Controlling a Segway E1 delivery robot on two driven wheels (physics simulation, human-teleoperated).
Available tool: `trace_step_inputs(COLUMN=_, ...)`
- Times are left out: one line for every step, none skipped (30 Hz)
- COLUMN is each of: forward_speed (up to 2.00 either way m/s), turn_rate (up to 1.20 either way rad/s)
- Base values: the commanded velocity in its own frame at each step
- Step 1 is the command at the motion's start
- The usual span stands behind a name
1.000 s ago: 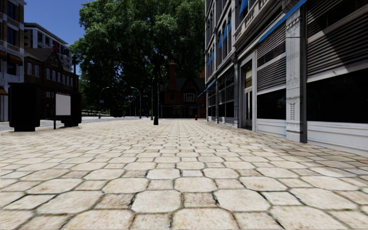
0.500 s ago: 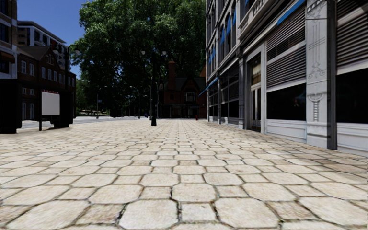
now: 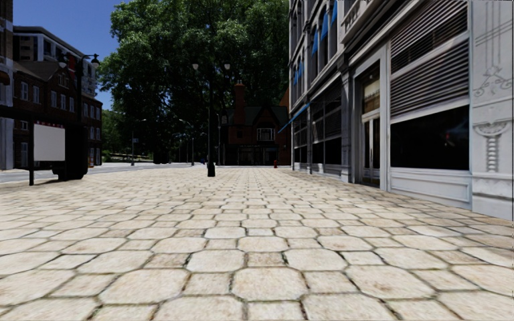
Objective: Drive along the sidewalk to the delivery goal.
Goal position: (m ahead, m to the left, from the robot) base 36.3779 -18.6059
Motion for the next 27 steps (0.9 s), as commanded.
trace_step_inputs(forward_speed=2.0, turn_rate=0.0)
trace_step_inputs(forward_speed=2.0, turn_rate=0.0)
trace_step_inputs(forward_speed=2.0, turn_rate=0.0)
trace_step_inputs(forward_speed=2.0, turn_rate=0.0)
trace_step_inputs(forward_speed=2.0, turn_rate=0.0)
trace_step_inputs(forward_speed=2.0, turn_rate=0.0)
trace_step_inputs(forward_speed=2.0, turn_rate=0.0)
trace_step_inputs(forward_speed=2.0, turn_rate=0.0)
trace_step_inputs(forward_speed=2.0, turn_rate=0.0)
trace_step_inputs(forward_speed=2.0, turn_rate=0.0)
trace_step_inputs(forward_speed=2.0, turn_rate=0.0)
trace_step_inputs(forward_speed=2.0, turn_rate=0.0)
trace_step_inputs(forward_speed=2.0, turn_rate=0.0)
trace_step_inputs(forward_speed=2.0, turn_rate=0.0)
trace_step_inputs(forward_speed=2.0, turn_rate=0.0)
trace_step_inputs(forward_speed=2.0, turn_rate=0.0)
trace_step_inputs(forward_speed=2.0, turn_rate=0.0)
trace_step_inputs(forward_speed=2.0, turn_rate=0.0)
trace_step_inputs(forward_speed=2.0, turn_rate=0.0)
trace_step_inputs(forward_speed=2.0, turn_rate=0.0)
trace_step_inputs(forward_speed=2.0, turn_rate=0.0)
trace_step_inputs(forward_speed=2.0, turn_rate=0.0)
trace_step_inputs(forward_speed=2.0, turn_rate=0.0)
trace_step_inputs(forward_speed=2.0, turn_rate=0.0)
trace_step_inputs(forward_speed=2.0, turn_rate=0.0)
trace_step_inputs(forward_speed=2.0, turn_rate=0.0)
trace_step_inputs(forward_speed=2.0, turn_rate=0.0)
